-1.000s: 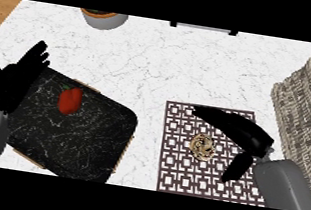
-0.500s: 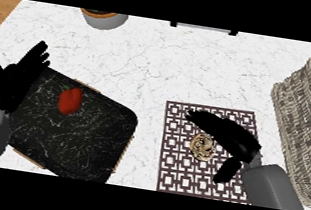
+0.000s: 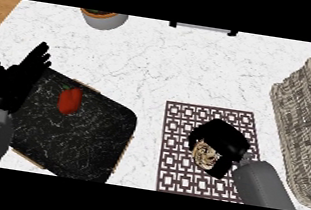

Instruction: Pick the cupcake from the placemat and place it in the basket

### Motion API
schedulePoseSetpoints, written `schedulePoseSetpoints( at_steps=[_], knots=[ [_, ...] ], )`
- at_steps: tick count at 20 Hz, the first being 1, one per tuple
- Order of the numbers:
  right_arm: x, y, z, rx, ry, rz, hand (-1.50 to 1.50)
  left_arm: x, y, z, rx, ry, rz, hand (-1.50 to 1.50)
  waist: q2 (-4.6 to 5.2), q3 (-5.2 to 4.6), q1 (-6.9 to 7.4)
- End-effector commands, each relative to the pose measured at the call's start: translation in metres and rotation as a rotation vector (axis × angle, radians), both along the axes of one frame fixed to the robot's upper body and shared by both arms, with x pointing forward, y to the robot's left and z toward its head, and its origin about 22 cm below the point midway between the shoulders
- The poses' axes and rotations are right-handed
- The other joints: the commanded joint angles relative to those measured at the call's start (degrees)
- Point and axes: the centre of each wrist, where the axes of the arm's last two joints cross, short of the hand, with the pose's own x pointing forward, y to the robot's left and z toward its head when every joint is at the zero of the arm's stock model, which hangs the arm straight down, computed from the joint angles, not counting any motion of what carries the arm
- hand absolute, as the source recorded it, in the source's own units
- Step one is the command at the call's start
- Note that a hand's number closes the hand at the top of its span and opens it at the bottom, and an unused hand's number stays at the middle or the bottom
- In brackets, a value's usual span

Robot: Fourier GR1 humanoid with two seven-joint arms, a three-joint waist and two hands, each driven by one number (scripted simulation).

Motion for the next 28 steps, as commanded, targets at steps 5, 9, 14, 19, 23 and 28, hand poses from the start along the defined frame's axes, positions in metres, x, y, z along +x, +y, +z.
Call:
schedulePoseSetpoints(
  at_steps=[5, 9, 14, 19, 23, 28],
  knots=[
    [0.0, -0.014, -0.022, -0.036, -0.009, 0.044, 1.5, 0.007, 0.001, 0.006, 0.018, -0.009, 0.007, 0.0, 0.3, 0.28, 0.07],
    [0.022, -0.008, -0.003, -0.002, 0.041, -0.614, 1.5, -0.006, 0.003, 0.003, -0.005, 0.008, 0.015, 0.0, 0.5, 0.21, -0.81],
    [0.035, -0.031, 0.008, 0.079, 0.039, -1.141, 1.5, -0.006, 0.008, 0.006, 0.004, -0.002, 0.036, 0.0, 1.18, 0.2, -2.41],
    [0.071, -0.03, 0.067, 0.355, -0.129, -1.536, 1.5, -0.001, -0.006, 0.006, -0.013, -0.013, -0.028, 0.0, 1.4, 0.5, 2.27],
    [0.1, -0.002, 0.129, 0.544, -0.398, -1.681, 1.5, 0.007, -0.022, 0.012, -0.002, -0.026, -0.09, 0.0, 1.69, 0.17, 5.39],
    [0.125, 0.029, 0.165, 0.552, -0.586, -1.843, 1.5, 0.012, -0.029, 0.015, -0.001, -0.025, -0.108, 0.0, 2.03, -0.08, 6.35]
  ],
)
